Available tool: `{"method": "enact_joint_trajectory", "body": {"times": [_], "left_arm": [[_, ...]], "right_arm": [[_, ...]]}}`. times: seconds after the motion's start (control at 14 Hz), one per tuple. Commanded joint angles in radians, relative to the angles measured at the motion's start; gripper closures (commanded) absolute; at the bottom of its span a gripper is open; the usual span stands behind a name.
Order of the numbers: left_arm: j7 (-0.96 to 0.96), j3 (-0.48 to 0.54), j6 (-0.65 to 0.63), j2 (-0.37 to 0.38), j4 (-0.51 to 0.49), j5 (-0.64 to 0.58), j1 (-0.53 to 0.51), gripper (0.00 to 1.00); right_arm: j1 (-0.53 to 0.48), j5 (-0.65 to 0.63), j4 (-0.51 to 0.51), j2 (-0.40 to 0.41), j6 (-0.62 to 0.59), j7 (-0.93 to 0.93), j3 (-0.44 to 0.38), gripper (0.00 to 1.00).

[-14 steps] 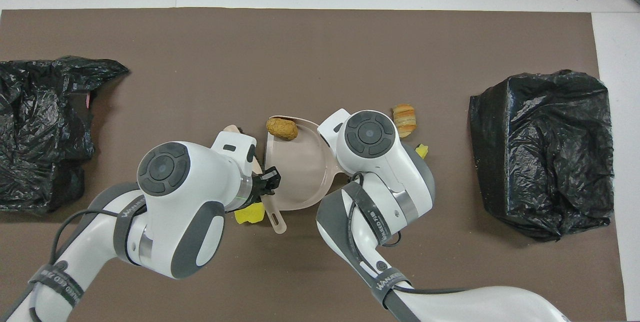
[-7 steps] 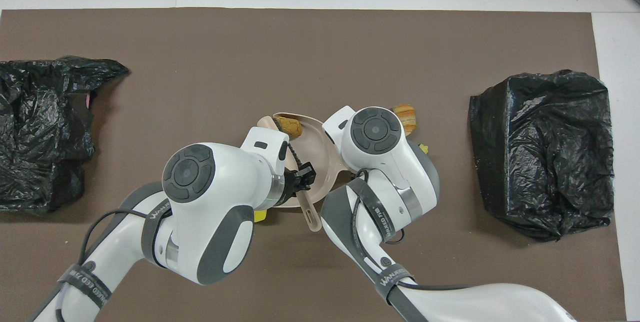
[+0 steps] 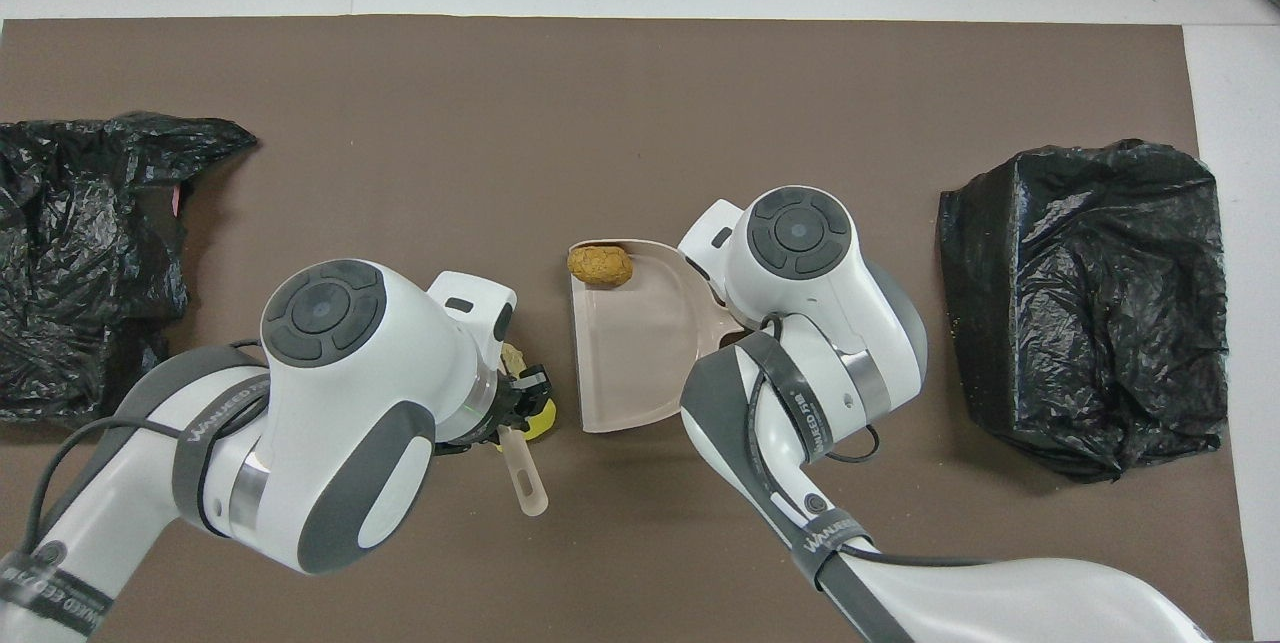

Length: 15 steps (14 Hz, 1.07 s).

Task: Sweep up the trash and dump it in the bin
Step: 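Sweep the remaining pieces into the dustpan with the left gripper's brush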

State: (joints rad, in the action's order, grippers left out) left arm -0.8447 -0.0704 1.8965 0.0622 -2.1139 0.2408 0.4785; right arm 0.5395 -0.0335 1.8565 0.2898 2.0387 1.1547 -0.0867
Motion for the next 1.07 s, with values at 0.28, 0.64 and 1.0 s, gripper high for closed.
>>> {"method": "enact_joint_trajectory", "body": {"times": [0.28,0.64,1.0], "left_arm": [[0.013,-0.011,0.058,0.268,-0.356,-0.052,0.003,1.00],[0.016,-0.016,0.206,0.182,-0.363,-0.066,0.006,1.00],[0.021,-0.017,0.346,0.122,-0.324,0.007,0.095,1.00]], "right_arm": [[0.040,-0.060,0.078,-0.089,-0.052,-0.050,0.013,1.00],[0.060,-0.054,0.136,-0.089,0.020,-0.154,0.013,1.00],[0.082,-0.042,0.136,-0.083,0.035,-0.213,0.015,1.00]]}}
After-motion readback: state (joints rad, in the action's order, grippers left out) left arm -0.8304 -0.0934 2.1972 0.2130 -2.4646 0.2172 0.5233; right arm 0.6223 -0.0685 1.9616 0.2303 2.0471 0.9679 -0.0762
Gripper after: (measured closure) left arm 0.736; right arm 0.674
